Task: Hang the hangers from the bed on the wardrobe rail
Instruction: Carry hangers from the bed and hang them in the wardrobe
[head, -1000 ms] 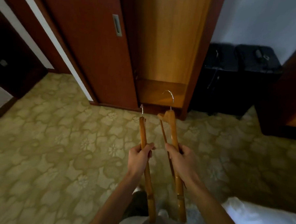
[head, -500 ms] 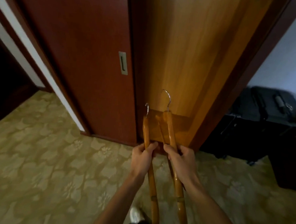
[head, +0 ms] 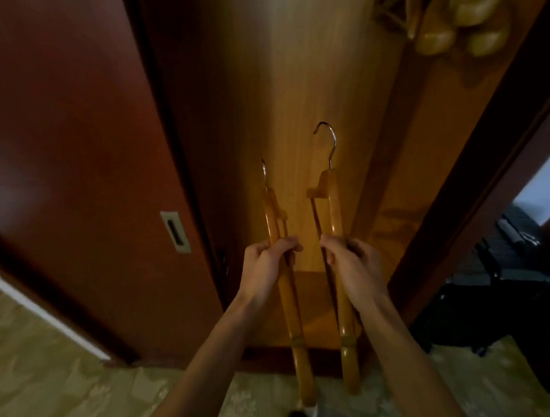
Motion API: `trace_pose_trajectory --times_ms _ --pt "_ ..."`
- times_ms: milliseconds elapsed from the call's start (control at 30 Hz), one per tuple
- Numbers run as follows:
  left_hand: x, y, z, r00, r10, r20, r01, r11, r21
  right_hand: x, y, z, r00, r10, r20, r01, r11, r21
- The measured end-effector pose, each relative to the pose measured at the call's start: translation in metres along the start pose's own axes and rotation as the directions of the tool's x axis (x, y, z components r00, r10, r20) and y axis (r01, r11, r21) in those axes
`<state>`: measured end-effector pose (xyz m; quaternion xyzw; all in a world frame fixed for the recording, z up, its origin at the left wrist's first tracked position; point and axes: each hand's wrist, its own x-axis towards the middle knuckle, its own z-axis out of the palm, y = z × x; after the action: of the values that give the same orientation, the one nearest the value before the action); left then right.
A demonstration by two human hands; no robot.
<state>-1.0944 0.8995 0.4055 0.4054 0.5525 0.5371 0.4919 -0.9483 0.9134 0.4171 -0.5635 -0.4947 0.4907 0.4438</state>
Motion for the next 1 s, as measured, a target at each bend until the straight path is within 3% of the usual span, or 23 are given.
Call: trace_pose_trajectory --times_ms 333,533,867,1000 --pt "0.168 0.140 0.043 0.984 0.176 0.038 -0.176 0.984 -0.010 0.164 -0.141 0.003 0.977 -0.207 -0.042 0.211 0.972 0.102" --pt "0.232 0.215 0.060 0.932 0.345 0.114 -0.352 0.935 0.047 0.225 -0.216 -0.003 0.928 -0.361 -0.093 0.369 0.924 0.102" --pt "0.298 0.321 0.084 0.864 0.444 0.237 -0.466 0.884 0.042 0.277 -0.308 -0.010 0.862 -0.449 -0.235 0.474 0.878 0.061" --pt "0.321 0.341 0.097 0.832 0.502 0.236 -0.527 0.848 0.053 0.293 -0.332 -0.020 0.869 -0.425 -0.255 0.457 0.886 0.081"
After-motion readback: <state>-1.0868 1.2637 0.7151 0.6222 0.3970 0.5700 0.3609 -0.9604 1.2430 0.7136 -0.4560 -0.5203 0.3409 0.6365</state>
